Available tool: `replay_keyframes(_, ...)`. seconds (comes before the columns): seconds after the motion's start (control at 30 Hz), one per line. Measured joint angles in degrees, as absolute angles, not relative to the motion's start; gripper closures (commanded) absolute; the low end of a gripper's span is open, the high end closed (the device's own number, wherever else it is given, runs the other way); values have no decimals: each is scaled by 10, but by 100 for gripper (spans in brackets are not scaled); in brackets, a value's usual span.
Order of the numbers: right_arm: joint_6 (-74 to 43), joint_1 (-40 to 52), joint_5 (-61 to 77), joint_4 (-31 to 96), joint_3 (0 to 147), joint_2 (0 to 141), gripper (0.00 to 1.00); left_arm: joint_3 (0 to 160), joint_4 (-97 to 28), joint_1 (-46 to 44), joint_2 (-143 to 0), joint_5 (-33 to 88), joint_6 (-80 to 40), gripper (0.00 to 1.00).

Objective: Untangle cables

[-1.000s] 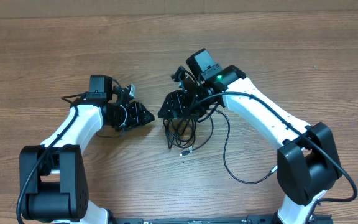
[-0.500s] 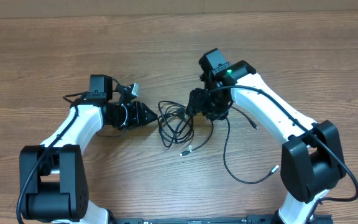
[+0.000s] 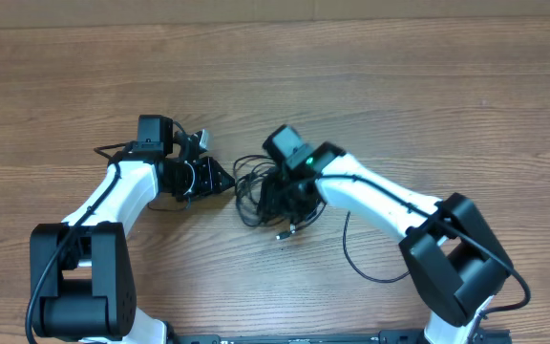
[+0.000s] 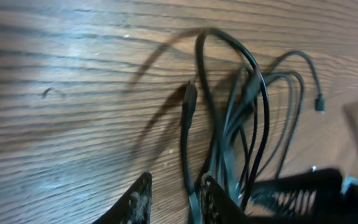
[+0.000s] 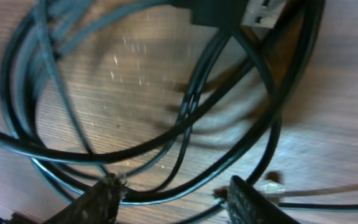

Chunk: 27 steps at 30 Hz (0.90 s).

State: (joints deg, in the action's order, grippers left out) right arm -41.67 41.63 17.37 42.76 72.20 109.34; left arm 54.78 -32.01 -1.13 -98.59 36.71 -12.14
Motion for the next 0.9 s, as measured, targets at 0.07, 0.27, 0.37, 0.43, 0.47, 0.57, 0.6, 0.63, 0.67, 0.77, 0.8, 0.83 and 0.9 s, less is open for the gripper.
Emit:
replay_keyframes(0.07, -432, 430, 176, 405, 706, 1093, 66, 548, -324, -11, -986, 354, -131, 66)
replay_keyframes(0.27, -451, 476, 177, 365, 681, 1093, 82, 548, -326, -11, -986, 336, -149, 51)
replay_keyframes(0.37, -451, 481, 185, 356, 681, 1093, 82, 548, -326, -11, -986, 336, -152, 46)
replay_keyframes(0.43, -440, 475, 203, 357, 682, 1093, 82, 548, -326, -11, -986, 336, -153, 47)
replay_keyframes(0.47, -431, 470, 213, 359, 683, 1093, 82, 548, -326, -11, -986, 336, -154, 48)
replay_keyframes(0.57, -413, 446, 242, 380, 698, 1093, 78, 548, -326, -11, -986, 336, -153, 50)
replay_keyframes(0.6, -409, 435, 248, 386, 704, 1093, 78, 548, -326, -11, -986, 336, -153, 51)
replay_keyframes(0.63, -405, 427, 253, 388, 708, 1093, 78, 548, -326, -11, -986, 336, -153, 51)
replay_keyframes(0.67, -403, 418, 255, 391, 711, 1093, 77, 548, -326, -11, -986, 336, -153, 51)
replay_keyframes(0.77, -391, 394, 259, 404, 715, 1093, 77, 548, -326, -11, -986, 335, -153, 52)
replay_keyframes(0.8, -384, 389, 260, 410, 715, 1093, 76, 548, -326, -11, -986, 335, -153, 52)
replay_keyframes(0.83, -376, 387, 261, 416, 715, 1093, 76, 548, -326, -11, -986, 333, -153, 52)
replay_keyframes(0.9, -363, 383, 259, 432, 715, 1092, 76, 548, -326, -11, -986, 326, -153, 57)
